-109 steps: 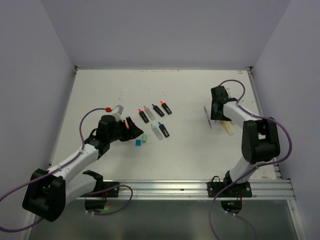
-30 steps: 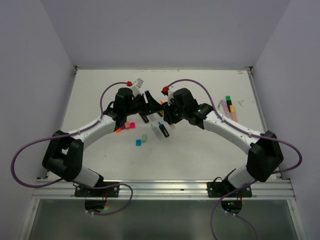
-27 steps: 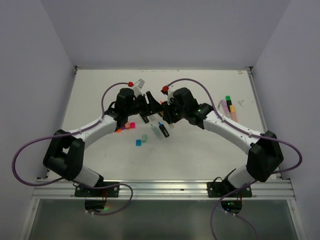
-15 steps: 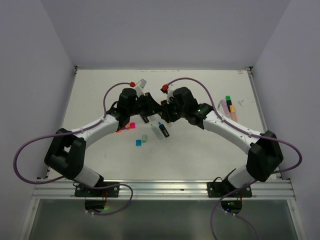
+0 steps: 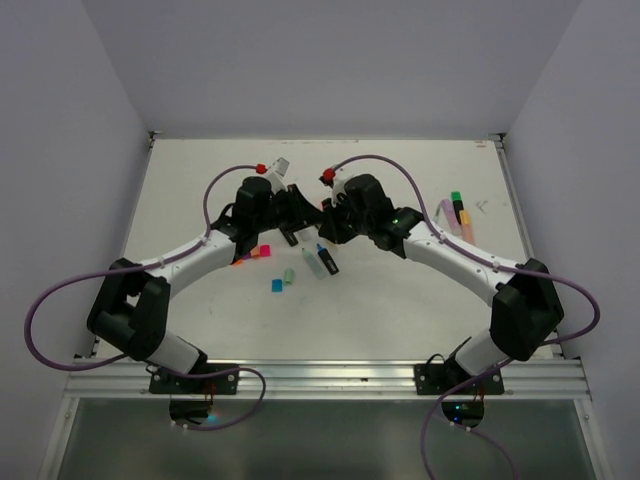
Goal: Open the pen caps
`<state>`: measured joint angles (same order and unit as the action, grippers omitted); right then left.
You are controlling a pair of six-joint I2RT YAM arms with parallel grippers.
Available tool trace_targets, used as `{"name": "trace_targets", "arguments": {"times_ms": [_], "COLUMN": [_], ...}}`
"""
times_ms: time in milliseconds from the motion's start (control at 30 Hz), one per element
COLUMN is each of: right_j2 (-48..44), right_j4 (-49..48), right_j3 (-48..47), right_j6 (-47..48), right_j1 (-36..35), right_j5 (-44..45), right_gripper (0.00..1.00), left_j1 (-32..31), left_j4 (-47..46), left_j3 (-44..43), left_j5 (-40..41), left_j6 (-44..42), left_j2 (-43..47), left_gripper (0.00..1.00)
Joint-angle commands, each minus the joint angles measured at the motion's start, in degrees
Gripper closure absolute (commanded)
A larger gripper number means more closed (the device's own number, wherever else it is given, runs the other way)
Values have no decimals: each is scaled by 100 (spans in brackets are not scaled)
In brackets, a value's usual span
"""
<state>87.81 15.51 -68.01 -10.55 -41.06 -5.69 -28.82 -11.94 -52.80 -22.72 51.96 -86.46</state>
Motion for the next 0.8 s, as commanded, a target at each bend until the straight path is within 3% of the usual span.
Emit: {"name": "trace_targets", "arguments": {"times_ms": [0,200,333,500,767], "right_j2": [131,69,43,-132,-378], "right_j4": [-180,39,163,75,251], "right_j3": [50,341,657,1044,1140], "right_j6": [-132,-115,-123,-202,-448], "right_j1": [-60,-280,-490,-588,-860], "right_j5": [-142,446,665,596,351], "right_gripper": [100,100,100,100,100], "left_j1": [-19,87,595,1114,1317], "left_j4": [-361,-589,-915,-977,-1398], "left_j3": [-29,-46,-116,-459,-714], "left_j5": [39,417,444,435,330], "left_j6": [165,366,657,631,604], "left_j2": [296,314,235,6,-214], "left_gripper": [100,100,100,100,100]}}
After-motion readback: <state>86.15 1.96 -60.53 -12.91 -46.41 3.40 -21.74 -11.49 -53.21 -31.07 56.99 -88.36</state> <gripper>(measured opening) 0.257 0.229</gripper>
